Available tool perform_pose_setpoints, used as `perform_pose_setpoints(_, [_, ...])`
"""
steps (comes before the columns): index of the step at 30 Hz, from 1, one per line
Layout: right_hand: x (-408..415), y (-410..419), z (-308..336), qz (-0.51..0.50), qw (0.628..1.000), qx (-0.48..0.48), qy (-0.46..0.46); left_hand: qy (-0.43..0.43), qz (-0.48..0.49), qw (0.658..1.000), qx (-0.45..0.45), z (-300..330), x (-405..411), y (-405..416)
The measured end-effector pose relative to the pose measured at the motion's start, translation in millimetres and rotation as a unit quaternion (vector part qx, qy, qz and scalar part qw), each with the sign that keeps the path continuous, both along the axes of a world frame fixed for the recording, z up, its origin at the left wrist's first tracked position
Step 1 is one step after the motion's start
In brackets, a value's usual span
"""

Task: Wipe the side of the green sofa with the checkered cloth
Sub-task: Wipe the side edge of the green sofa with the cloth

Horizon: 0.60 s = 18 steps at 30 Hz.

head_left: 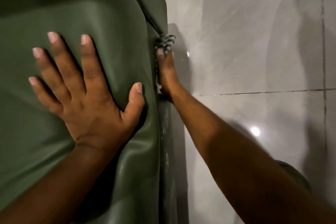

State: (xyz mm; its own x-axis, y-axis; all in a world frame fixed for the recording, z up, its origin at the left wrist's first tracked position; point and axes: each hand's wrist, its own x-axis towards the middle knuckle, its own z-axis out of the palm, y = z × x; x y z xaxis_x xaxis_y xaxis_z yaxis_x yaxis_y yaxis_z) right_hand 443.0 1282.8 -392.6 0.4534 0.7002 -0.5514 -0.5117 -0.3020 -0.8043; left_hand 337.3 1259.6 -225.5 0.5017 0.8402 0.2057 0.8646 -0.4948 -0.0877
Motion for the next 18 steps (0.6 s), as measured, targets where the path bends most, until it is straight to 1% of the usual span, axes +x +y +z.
perform_pose_setpoints(2, [7, 2, -19, -0.011, 0.994, -0.035, 0.099, -0.004, -0.003, 1.000, 0.001, 0, 0, 1])
perform_pose_setpoints(3, [4, -4, -25, -0.002, 0.990, -0.038, 0.133, -0.003, -0.004, 1.000, 0.007, 0, 0, 2])
perform_pose_setpoints(4, [-2, -14, -30, 0.006, 0.989, -0.035, 0.143, -0.002, -0.005, 1.000, 0.012, 0, 1, 1])
perform_pose_setpoints(7, [-34, -58, -18, 0.020, 0.989, -0.067, 0.127, 0.008, 0.000, 1.000, 0.014, -1, 2, -1])
perform_pose_setpoints(10, [-50, -70, 2, 0.004, 0.997, -0.026, 0.078, 0.019, 0.006, 1.000, 0.020, -3, 3, -1])
perform_pose_setpoints(13, [-35, -48, 17, 0.017, 0.999, 0.041, -0.002, 0.014, 0.003, 1.000, 0.021, -5, 4, -2])
perform_pose_setpoints(15, [-21, -20, 20, 0.012, 0.997, 0.068, -0.043, 0.020, 0.005, 1.000, 0.021, -4, -1, 1])
perform_pose_setpoints(16, [-9, -6, 15, 0.007, 0.997, 0.067, -0.049, 0.024, 0.004, 0.999, 0.021, -4, -1, 1])
perform_pose_setpoints(18, [14, 20, -3, -0.024, 0.998, 0.056, -0.022, 0.033, -0.001, 0.999, 0.024, -1, 2, 3])
